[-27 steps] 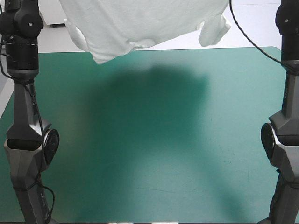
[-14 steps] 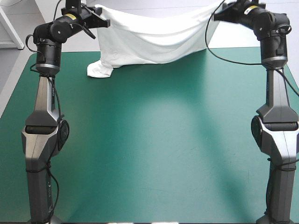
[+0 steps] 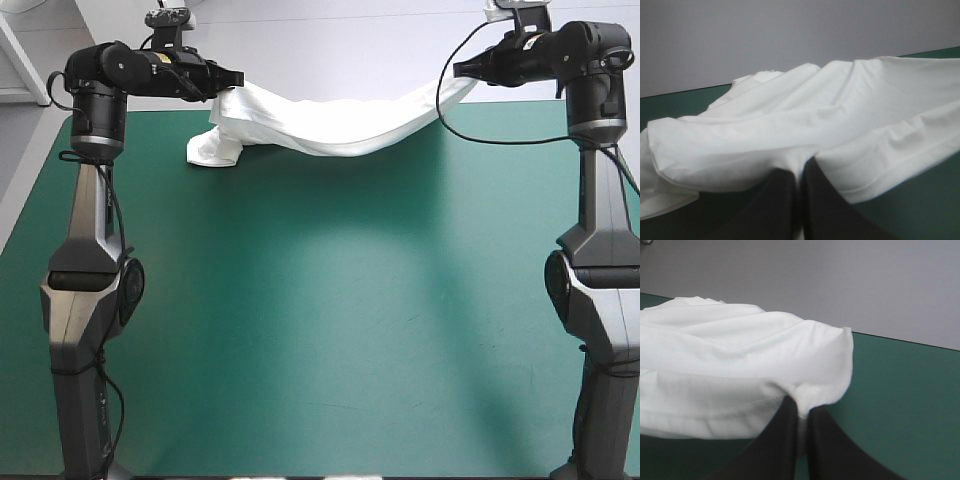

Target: Fold the cloth

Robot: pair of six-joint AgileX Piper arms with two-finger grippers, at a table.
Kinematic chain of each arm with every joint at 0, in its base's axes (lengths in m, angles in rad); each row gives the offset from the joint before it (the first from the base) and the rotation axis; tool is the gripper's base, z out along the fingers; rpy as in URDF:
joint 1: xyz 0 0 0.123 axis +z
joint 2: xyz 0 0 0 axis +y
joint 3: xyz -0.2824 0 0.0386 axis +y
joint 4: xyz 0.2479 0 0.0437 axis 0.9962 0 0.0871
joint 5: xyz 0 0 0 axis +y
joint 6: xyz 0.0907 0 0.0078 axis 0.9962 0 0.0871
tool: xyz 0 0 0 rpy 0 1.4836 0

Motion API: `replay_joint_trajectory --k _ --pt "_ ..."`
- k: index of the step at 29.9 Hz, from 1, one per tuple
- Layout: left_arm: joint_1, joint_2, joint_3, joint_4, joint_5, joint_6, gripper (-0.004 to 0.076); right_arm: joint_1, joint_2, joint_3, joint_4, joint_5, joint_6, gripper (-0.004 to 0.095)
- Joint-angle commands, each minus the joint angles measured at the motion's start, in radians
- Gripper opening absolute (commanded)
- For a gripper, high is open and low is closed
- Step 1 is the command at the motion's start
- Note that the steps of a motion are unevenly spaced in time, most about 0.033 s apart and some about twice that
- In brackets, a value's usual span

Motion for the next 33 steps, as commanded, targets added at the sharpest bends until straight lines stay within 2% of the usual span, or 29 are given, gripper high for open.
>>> replay_joint_trajectory --k 1,6,15,18,23,28,33 --pt "-0.002 -0.122 0.004 -0.037 0.032 -0.021 0.0000 -0.013 -0.134 0.105 0.026 -0.029 0.003 -0.0019" --pt "-0.002 -0.259 0.246 0.013 0.032 -0.003 0.0000 -0.013 -0.247 0.370 0.057 -0.029 0.003 -0.0018" --pt "-0.010 -0.661 1.029 0.004 0.026 0.081 -0.0001 0.004 -0.546 0.835 0.038 -0.029 -0.011 -0.0016" --pt "-0.010 -0.800 1.236 0.004 -0.006 0.100 -0.0007 0.009 -0.681 1.041 -0.029 -0.030 -0.016 -0.0016" --pt "-0.014 -0.962 1.466 0.002 -0.009 0.104 -0.0007 0.009 -0.885 1.358 -0.112 -0.041 -0.020 -0.0016" --pt "-0.064 -1.119 1.639 0.064 0.027 0.077 -0.0007 0.009 -1.079 1.647 -0.114 -0.088 -0.027 -0.0017" --pt "-0.080 -1.256 1.810 0.103 0.027 0.044 -0.0007 0.009 -1.236 1.835 -0.105 -0.083 -0.013 -0.0017"
